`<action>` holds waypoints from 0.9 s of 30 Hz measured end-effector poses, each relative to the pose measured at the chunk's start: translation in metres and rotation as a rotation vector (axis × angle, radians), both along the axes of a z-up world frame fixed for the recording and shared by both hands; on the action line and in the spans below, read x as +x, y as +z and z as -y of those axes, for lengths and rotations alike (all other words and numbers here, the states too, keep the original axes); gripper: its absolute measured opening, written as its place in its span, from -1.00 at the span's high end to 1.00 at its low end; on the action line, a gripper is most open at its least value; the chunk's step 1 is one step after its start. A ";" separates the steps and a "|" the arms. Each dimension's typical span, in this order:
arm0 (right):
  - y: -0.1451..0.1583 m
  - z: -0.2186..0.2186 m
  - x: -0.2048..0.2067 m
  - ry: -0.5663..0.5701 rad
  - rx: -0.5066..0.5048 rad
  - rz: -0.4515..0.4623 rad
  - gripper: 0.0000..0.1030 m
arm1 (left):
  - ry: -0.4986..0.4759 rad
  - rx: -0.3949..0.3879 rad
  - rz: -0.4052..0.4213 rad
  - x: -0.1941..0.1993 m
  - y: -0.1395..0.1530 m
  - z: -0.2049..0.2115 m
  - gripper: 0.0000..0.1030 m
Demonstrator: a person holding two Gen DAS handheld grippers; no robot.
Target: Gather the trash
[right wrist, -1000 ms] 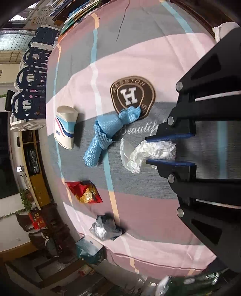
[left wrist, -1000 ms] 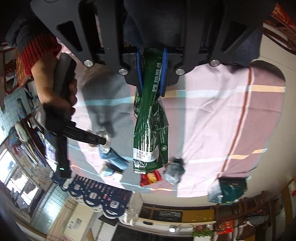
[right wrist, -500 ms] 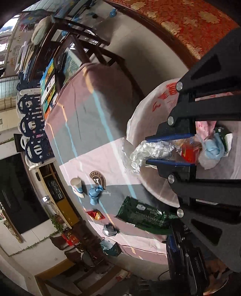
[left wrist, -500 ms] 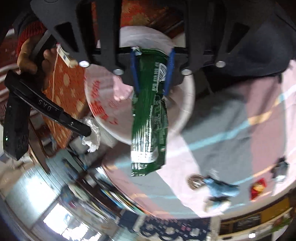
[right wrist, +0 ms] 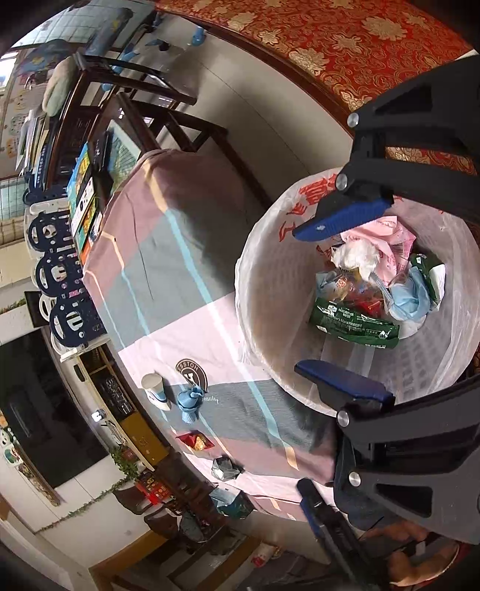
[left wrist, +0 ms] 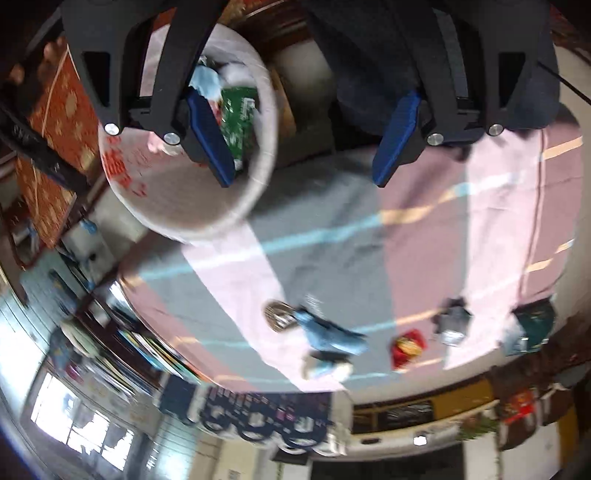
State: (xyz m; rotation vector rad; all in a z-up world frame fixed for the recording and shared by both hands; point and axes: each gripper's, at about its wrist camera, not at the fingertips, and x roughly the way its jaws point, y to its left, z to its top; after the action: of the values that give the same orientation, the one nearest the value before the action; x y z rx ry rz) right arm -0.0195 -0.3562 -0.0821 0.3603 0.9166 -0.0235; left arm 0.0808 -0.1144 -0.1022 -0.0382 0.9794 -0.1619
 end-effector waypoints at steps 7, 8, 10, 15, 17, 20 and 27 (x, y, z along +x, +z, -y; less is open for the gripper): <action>-0.007 -0.035 0.015 0.067 -0.003 -0.029 -0.31 | 0.139 0.028 0.102 -0.006 0.023 -0.046 -0.68; -0.006 -0.041 0.017 0.076 -0.003 -0.030 -0.31 | 0.149 0.026 0.108 -0.007 0.024 -0.051 -0.68; -0.004 -0.051 0.021 0.090 -0.001 -0.029 -0.31 | 0.165 0.021 0.115 -0.008 0.027 -0.062 -0.68; 0.000 -0.076 0.029 0.126 -0.002 -0.035 -0.31 | 0.205 0.007 0.106 -0.013 0.026 -0.088 -0.68; 0.002 -0.086 0.032 0.143 -0.009 -0.037 -0.31 | 0.223 0.001 0.105 -0.014 0.025 -0.096 -0.68; 0.003 -0.101 0.036 0.169 -0.019 -0.040 -0.31 | 0.252 -0.008 0.106 -0.017 0.025 -0.109 -0.68; 0.003 -0.123 0.040 0.203 -0.032 -0.049 -0.31 | 0.301 -0.015 0.105 -0.020 0.024 -0.129 -0.68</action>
State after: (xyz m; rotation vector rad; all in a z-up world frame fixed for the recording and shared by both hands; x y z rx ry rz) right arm 0.0208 -0.2328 -0.0788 0.2370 0.9970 0.1397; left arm 0.0606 0.0145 -0.0779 -0.1884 0.8566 0.1046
